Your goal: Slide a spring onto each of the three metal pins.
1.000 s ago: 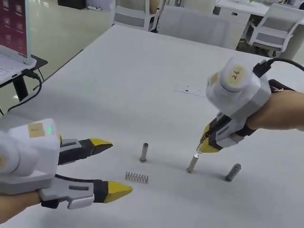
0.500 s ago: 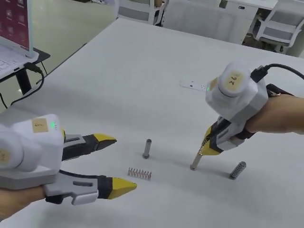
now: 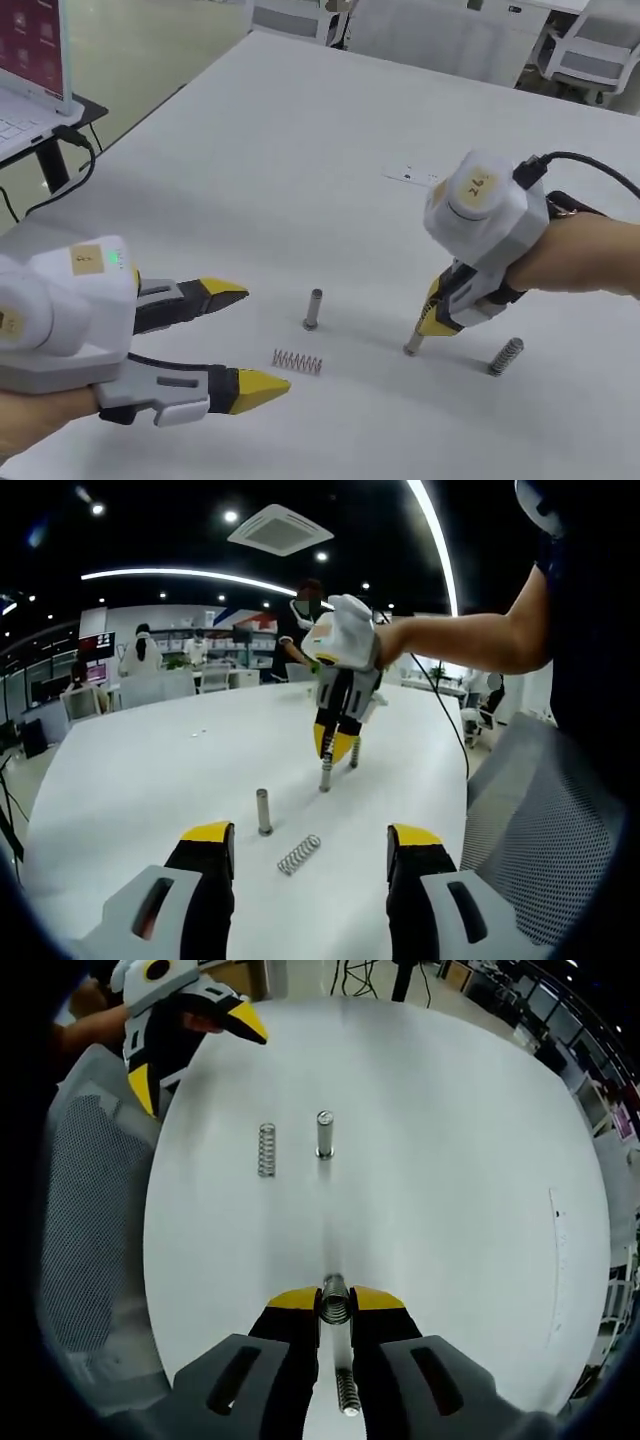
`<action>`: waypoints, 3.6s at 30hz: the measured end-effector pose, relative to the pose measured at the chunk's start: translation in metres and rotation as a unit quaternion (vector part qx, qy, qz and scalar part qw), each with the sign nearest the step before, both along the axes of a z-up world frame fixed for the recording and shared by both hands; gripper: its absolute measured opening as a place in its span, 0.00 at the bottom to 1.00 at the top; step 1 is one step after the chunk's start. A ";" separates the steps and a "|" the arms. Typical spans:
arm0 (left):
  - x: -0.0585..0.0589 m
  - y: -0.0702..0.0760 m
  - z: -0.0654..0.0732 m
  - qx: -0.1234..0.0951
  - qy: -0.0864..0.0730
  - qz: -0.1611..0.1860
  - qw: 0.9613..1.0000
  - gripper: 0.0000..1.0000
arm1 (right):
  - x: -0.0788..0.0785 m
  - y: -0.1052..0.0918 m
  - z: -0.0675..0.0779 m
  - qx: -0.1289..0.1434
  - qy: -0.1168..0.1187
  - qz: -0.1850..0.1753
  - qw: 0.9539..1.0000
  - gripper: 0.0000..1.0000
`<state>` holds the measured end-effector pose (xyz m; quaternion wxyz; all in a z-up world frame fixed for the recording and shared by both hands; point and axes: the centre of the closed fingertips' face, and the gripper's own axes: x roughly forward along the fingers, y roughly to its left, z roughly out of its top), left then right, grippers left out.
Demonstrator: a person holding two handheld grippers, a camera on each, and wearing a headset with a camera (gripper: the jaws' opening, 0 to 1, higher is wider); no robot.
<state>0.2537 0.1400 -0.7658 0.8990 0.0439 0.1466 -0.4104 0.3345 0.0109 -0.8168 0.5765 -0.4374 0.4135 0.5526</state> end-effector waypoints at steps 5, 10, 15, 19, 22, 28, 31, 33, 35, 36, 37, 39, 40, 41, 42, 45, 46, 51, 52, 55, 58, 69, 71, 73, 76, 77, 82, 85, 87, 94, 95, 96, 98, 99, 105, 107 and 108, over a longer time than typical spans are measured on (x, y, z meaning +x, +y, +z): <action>0.000 -0.001 0.000 0.001 0.000 -0.001 1.000 0.56 | 0.001 0.001 -0.010 -0.002 0.000 -0.002 1.000 0.09; 0.000 -0.001 0.000 0.003 0.000 -0.001 1.000 0.56 | 0.002 0.002 -0.016 -0.001 0.000 -0.004 1.000 0.09; 0.000 -0.001 0.000 0.003 0.000 -0.001 1.000 0.55 | 0.004 0.004 -0.022 0.000 -0.003 -0.007 1.000 0.09; 0.000 -0.001 0.000 0.003 0.000 -0.002 1.000 0.55 | 0.006 0.005 -0.025 0.003 -0.005 -0.011 1.000 0.09; 0.000 -0.001 0.000 0.004 0.001 -0.002 1.000 0.55 | 0.006 0.006 -0.028 0.003 -0.003 -0.013 1.000 0.09; 0.000 0.001 -0.001 0.004 0.001 -0.001 1.000 0.54 | 0.006 0.006 -0.031 0.000 -0.004 -0.014 1.000 0.09; -0.001 0.002 -0.001 0.003 0.001 0.000 1.000 0.54 | 0.006 0.006 -0.032 0.001 -0.003 -0.015 1.000 0.09; -0.001 0.002 -0.001 0.003 0.002 0.000 1.000 0.54 | 0.006 0.006 -0.032 -0.001 -0.003 -0.016 1.000 0.09; -0.001 0.002 -0.001 0.003 0.001 0.000 1.000 0.54 | 0.005 0.006 -0.033 -0.001 0.000 -0.019 1.000 0.10; -0.002 0.002 -0.001 0.003 0.001 0.001 1.000 0.54 | 0.004 0.006 -0.033 -0.001 0.000 -0.018 1.000 0.10; -0.002 0.002 -0.001 0.002 0.001 0.001 1.000 0.54 | 0.004 0.006 -0.034 -0.001 0.000 -0.018 1.000 0.12; -0.002 0.002 -0.001 0.003 0.001 0.001 1.000 0.54 | 0.004 0.006 -0.034 -0.001 0.001 -0.021 1.000 0.14; -0.002 0.003 -0.001 0.003 0.001 0.002 1.000 0.54 | 0.004 0.005 -0.034 -0.001 0.000 -0.020 1.000 0.14; -0.003 0.003 -0.001 0.002 0.001 0.002 1.000 0.54 | 0.004 0.006 -0.034 -0.001 0.000 -0.019 1.000 0.14; -0.003 0.003 -0.001 0.002 0.002 0.002 1.000 0.54 | 0.005 0.006 -0.034 0.000 -0.002 -0.020 1.000 0.16; -0.003 0.004 -0.002 0.003 0.002 0.003 1.000 0.54 | 0.005 0.006 -0.032 0.002 -0.004 -0.021 1.000 0.17; -0.003 0.004 -0.002 0.003 0.002 0.003 1.000 0.54 | 0.006 0.006 -0.032 0.003 -0.005 -0.022 1.000 0.19; -0.003 0.004 -0.002 0.004 0.001 0.003 1.000 0.54 | 0.006 0.009 -0.027 0.011 -0.009 -0.020 1.000 0.22; -0.003 0.004 -0.002 0.004 0.001 0.003 1.000 0.54 | 0.006 0.010 -0.026 0.012 -0.009 -0.019 1.000 0.22; -0.003 0.004 -0.003 0.004 0.002 0.002 1.000 0.54 | 0.005 0.013 -0.023 0.017 -0.013 -0.014 1.000 0.24; -0.003 0.004 -0.003 0.004 0.002 0.002 1.000 0.54 | 0.003 0.017 -0.018 0.018 -0.018 -0.007 1.000 0.25; -0.003 0.007 -0.003 0.005 -0.001 0.004 1.000 0.54 | -0.009 0.046 0.002 0.035 -0.033 0.028 0.998 0.25; -0.004 0.007 -0.002 0.004 -0.002 0.005 1.000 0.54 | -0.012 0.049 0.003 0.036 -0.032 0.033 0.998 0.25; -0.004 0.008 -0.002 0.004 -0.003 0.006 1.000 0.54 | -0.017 0.054 0.003 0.038 -0.030 0.040 0.998 0.25; -0.006 0.008 -0.002 0.005 -0.004 0.005 1.000 0.53 | -0.023 0.060 0.002 0.038 -0.029 0.050 0.998 0.24; -0.006 0.008 -0.002 0.005 -0.004 0.005 1.000 0.53 | -0.026 0.062 0.001 0.036 -0.029 0.054 0.997 0.24; -0.008 0.009 -0.001 0.007 -0.005 0.005 1.000 0.53 | -0.034 0.072 -0.001 0.035 -0.030 0.067 0.997 0.23; -0.009 0.010 -0.001 0.008 -0.006 0.005 1.000 0.53 | -0.039 0.078 -0.004 0.035 -0.028 0.074 0.996 0.22; -0.009 0.010 -0.001 0.009 -0.006 0.004 1.000 0.53 | -0.043 0.082 -0.006 0.035 -0.023 0.078 0.996 0.21; -0.011 0.012 -0.002 0.011 -0.005 0.006 1.000 0.52 | -0.051 0.092 -0.015 0.034 -0.014 0.086 0.996 0.18; -0.012 0.012 -0.002 0.011 -0.004 0.006 1.000 0.52 | -0.051 0.092 -0.016 0.033 -0.013 0.087 0.996 0.17; -0.012 0.013 -0.003 0.011 -0.004 0.007 1.000 0.52 | -0.051 0.093 -0.018 0.032 -0.012 0.087 0.996 0.16; -0.012 0.013 -0.003 0.011 -0.003 0.007 1.000 0.52 | -0.053 0.095 -0.021 0.030 -0.009 0.086 0.996 0.16; -0.012 0.013 -0.003 0.011 -0.003 0.008 1.000 0.51 | -0.054 0.096 -0.023 0.030 -0.006 0.088 0.996 0.16; -0.013 0.015 -0.004 0.012 -0.001 0.008 1.000 0.51 | -0.056 0.098 -0.033 0.024 0.001 0.088 0.996 0.14; -0.013 0.015 -0.004 0.011 0.000 0.009 1.000 0.50 | -0.056 0.097 -0.036 0.022 0.003 0.087 0.996 0.13; -0.013 0.016 -0.004 0.012 0.000 0.010 1.000 0.50 | -0.056 0.097 -0.037 0.022 0.003 0.086 0.996 0.13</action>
